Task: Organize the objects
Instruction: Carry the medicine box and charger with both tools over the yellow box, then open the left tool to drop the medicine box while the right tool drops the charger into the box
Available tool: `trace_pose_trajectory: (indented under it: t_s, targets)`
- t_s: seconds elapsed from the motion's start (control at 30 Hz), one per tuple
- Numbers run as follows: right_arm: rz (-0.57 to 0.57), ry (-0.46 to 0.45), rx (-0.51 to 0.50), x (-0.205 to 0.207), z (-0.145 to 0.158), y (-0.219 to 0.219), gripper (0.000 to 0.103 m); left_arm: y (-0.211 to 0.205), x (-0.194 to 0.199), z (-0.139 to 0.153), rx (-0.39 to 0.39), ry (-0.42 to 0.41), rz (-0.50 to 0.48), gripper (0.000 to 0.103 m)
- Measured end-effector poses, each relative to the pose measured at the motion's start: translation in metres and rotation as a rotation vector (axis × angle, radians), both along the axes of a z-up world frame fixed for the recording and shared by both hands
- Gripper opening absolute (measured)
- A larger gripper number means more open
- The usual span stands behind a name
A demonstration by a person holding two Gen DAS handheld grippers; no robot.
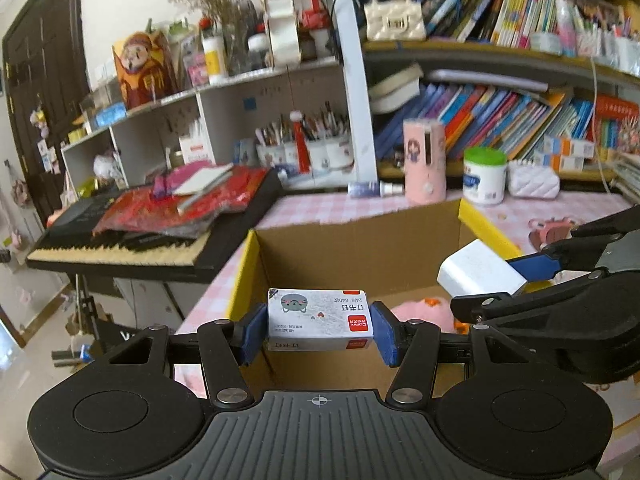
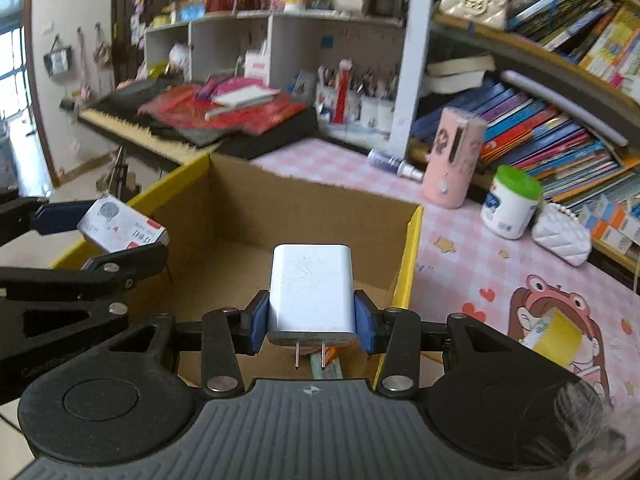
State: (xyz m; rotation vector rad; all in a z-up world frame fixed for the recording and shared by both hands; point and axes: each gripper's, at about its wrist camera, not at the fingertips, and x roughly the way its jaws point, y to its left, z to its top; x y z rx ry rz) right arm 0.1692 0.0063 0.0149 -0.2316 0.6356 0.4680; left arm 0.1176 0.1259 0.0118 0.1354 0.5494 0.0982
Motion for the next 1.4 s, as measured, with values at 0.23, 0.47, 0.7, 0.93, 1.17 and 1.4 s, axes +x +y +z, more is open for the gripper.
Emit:
trace_pose_trajectory:
  t_s: [0.23, 0.47, 0.7, 0.93, 1.17, 1.4]
  targets:
    - [0.061, 0.066, -0.057, 0.025, -0.020, 0.008, 0.041, 0.002, 0.021, -0.017, -0.003, 0.074, 0.023, 0.054]
    - [0.131, 0.067, -0.140, 0.030, -0.030, 0.021, 0.041, 0.012, 0.031, -0.030, -0.035, 0.150, 0.053, 0.054]
    - [0.133, 0.055, -0.169, 0.032, -0.032, 0.024, 0.042, 0.009, 0.030, -0.031, -0.022, 0.143, 0.052, 0.055]
    - [0.095, 0.067, -0.121, 0.028, -0.028, 0.021, 0.042, 0.013, 0.020, -0.020, -0.044, 0.107, 0.071, 0.065]
    - [0.036, -0.006, -0.055, 0.009, -0.009, 0.012, 0.048, 0.015, -0.007, 0.000, -0.073, 0.013, 0.098, 0.074]
    - [-0.048, -0.091, -0.019, -0.027, 0.003, 0.004, 0.061, 0.017, -0.042, 0.004, -0.118, -0.021, 0.115, 0.085]
